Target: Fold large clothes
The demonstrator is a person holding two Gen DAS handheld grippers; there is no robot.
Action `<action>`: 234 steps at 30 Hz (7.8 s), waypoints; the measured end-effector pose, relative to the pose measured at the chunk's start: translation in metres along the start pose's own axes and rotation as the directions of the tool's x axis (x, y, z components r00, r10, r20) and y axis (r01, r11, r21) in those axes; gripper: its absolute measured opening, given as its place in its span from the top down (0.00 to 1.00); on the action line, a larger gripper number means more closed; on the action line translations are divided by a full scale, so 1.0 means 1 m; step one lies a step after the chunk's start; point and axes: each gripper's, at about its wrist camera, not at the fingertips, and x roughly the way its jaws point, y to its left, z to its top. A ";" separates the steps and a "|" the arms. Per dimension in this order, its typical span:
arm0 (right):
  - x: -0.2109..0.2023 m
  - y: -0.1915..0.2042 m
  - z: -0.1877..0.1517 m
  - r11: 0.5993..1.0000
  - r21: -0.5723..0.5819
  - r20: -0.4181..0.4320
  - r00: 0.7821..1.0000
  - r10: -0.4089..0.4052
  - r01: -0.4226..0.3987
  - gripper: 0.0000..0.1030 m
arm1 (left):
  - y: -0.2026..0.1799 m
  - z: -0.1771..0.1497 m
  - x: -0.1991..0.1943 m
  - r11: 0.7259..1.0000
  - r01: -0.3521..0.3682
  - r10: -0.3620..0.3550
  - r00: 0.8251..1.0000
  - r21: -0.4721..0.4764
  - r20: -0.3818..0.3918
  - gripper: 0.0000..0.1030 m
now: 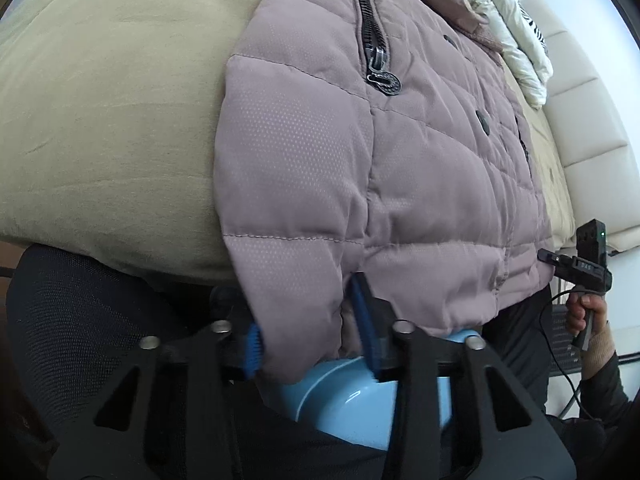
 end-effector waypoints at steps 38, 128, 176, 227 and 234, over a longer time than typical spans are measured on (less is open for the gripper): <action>-0.125 0.173 0.230 0.950 -0.312 0.617 0.760 0.206 -0.004 0.92 | -0.043 0.274 -0.184 0.939 0.339 -0.313 0.772 0.058 0.554 0.96; 0.210 0.239 0.542 0.826 -0.335 0.425 0.855 -0.297 0.453 0.89 | -0.100 0.609 0.166 0.946 -0.312 0.238 0.850 0.087 0.470 0.48; 0.106 0.103 0.475 0.950 -0.103 0.552 0.811 -0.191 0.295 0.55 | -0.085 0.568 0.130 0.966 -0.254 0.190 0.833 0.054 0.519 0.46; 0.138 0.133 0.597 0.968 -0.060 0.390 0.899 -0.200 0.242 0.27 | -0.036 0.687 0.148 0.990 -0.134 0.137 0.903 -0.035 0.408 0.46; 0.139 0.117 0.592 0.981 -0.048 0.414 0.898 -0.150 0.186 0.26 | -0.024 0.690 0.165 0.991 -0.129 0.135 0.897 -0.043 0.421 0.46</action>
